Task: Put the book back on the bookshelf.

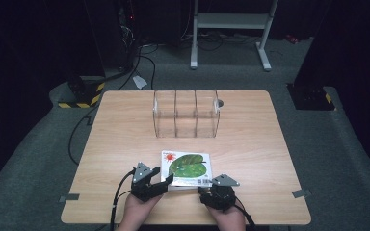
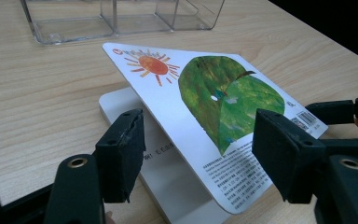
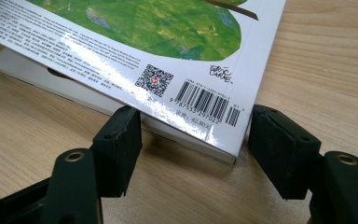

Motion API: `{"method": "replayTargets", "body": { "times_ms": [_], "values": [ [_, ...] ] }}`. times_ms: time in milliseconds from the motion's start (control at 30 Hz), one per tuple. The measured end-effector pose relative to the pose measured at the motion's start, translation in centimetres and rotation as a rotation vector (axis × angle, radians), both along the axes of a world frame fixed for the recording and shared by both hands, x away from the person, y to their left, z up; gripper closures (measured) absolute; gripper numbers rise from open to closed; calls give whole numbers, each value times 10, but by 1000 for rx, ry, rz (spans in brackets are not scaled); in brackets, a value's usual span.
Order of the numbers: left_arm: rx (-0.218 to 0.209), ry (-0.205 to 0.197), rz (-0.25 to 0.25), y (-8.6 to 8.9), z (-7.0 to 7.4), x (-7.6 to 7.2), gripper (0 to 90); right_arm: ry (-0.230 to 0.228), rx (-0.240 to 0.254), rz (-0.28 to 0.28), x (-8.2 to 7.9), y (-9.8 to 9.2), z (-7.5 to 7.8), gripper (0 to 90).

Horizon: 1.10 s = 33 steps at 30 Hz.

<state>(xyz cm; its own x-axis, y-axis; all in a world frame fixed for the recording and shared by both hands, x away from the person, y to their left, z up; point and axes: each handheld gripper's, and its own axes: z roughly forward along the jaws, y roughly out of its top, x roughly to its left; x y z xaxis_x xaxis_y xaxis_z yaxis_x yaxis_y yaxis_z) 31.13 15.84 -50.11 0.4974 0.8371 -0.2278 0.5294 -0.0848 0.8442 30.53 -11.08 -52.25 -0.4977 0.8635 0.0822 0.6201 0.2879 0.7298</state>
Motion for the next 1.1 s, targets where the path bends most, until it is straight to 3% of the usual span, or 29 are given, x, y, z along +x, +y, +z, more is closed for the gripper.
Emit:
{"method": "replayTargets", "body": {
  "times_ms": [333, 633, 867, 1100],
  "values": [
    [-28, 80, -29, 2, -4, 13, 351, -2, 11, -3, 1, -1, -1, 349],
    [-50, 127, -64, 0, -5, 28, 379, -9, 5, -5, 0, -1, -1, 354],
    [-68, 140, -98, 0, -5, 34, 432, -13, 6, -7, -1, -2, -2, 360],
    [-28, 107, -121, -2, -1, 34, 440, -13, -1, -14, -2, -1, -2, 363]
  ]
}}
